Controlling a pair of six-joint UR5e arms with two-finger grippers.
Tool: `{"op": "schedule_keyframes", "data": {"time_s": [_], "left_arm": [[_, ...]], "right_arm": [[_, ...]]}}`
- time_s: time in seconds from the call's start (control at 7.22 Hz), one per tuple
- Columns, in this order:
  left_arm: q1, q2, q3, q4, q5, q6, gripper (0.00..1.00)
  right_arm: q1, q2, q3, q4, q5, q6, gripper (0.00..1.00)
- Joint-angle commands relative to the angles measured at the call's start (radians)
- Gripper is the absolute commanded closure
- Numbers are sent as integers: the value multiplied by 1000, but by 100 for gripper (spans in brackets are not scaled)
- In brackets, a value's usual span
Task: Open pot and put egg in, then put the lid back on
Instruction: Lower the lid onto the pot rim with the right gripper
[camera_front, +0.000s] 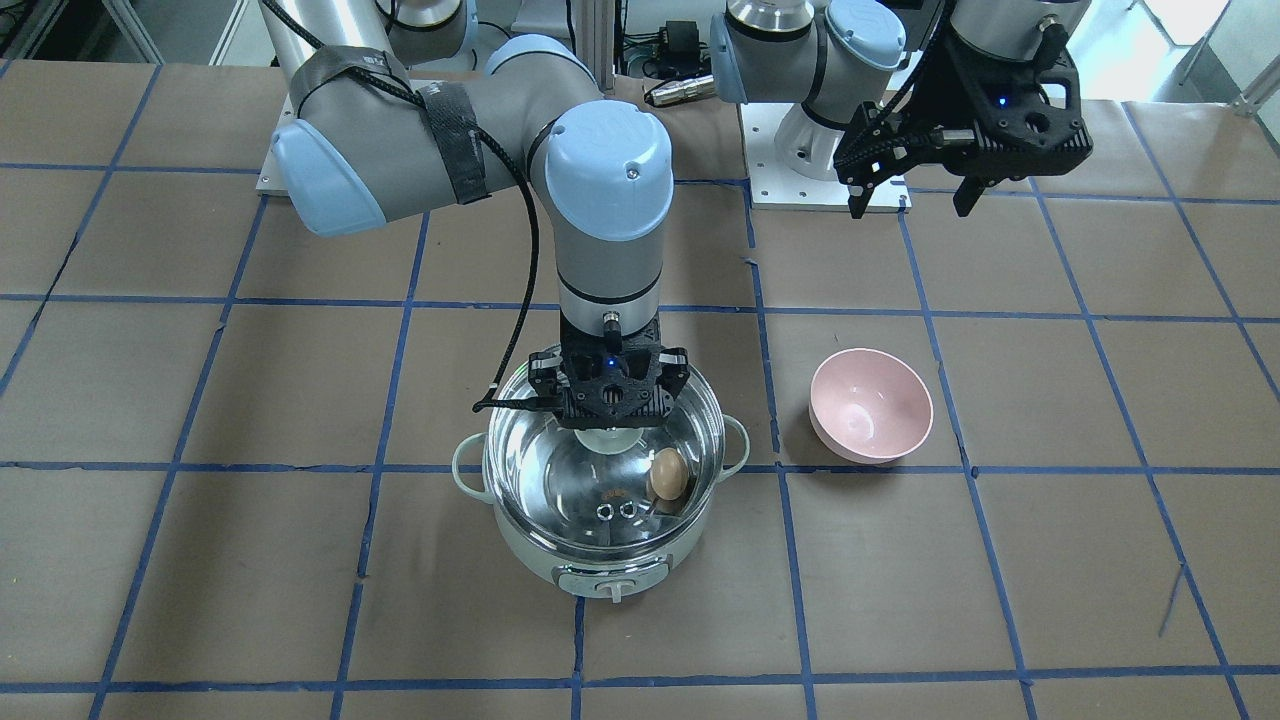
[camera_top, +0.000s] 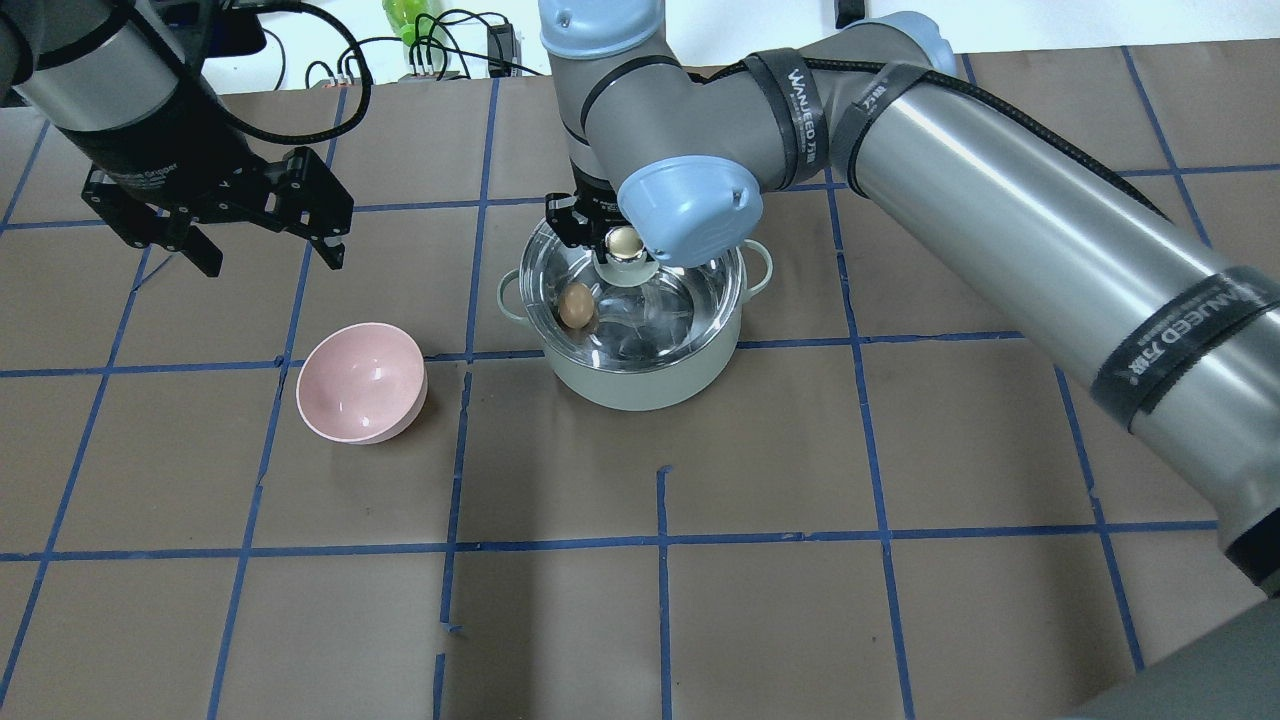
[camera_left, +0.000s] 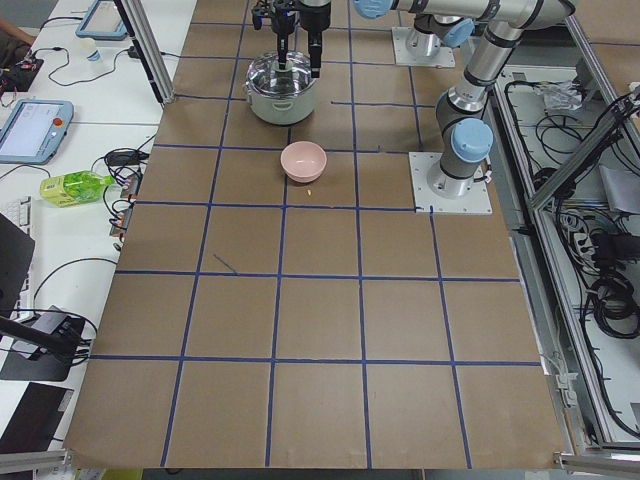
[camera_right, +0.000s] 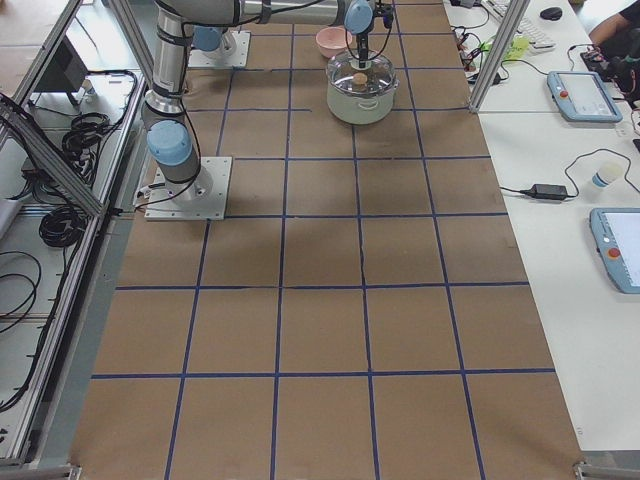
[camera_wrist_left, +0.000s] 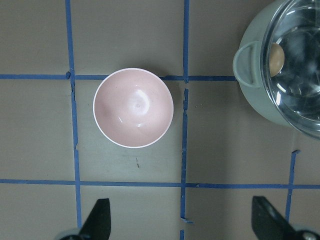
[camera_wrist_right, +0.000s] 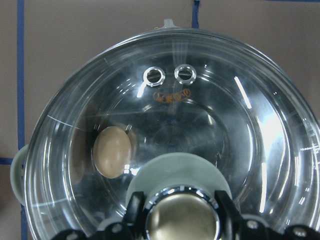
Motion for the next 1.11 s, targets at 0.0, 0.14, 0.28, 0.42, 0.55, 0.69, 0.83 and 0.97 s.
{"op": "schedule_keyframes", "data": {"time_s": [0.0,0.14,0.28,0.42,0.55,0.69,0.83,0.97], "left_arm": [[3,1,3,-15,14,1,0],[3,1,1,-10,11,4,0],[2,1,0,-9,11,4,0],[2,1,0,-9,12,4,0],[2,1,0,-9,12,4,0],[0,1,0,-9,12,4,0],[0,1,-2,-9,11,4,0],[0,1,-3,-9,11,4,0]], "right_arm": [[1,3,3,-7,-6,-6,96],[1,1,5,-10,-6,-8,96],[1,3,5,-12,-6,-8,96],[1,4,6,-15,-8,-18,96],[1,4,8,-19,-8,-20,96],[1,6,9,-24,-8,-32,96],[1,6,11,-24,-14,-35,96],[1,4,15,-24,-15,-37,96]]}}
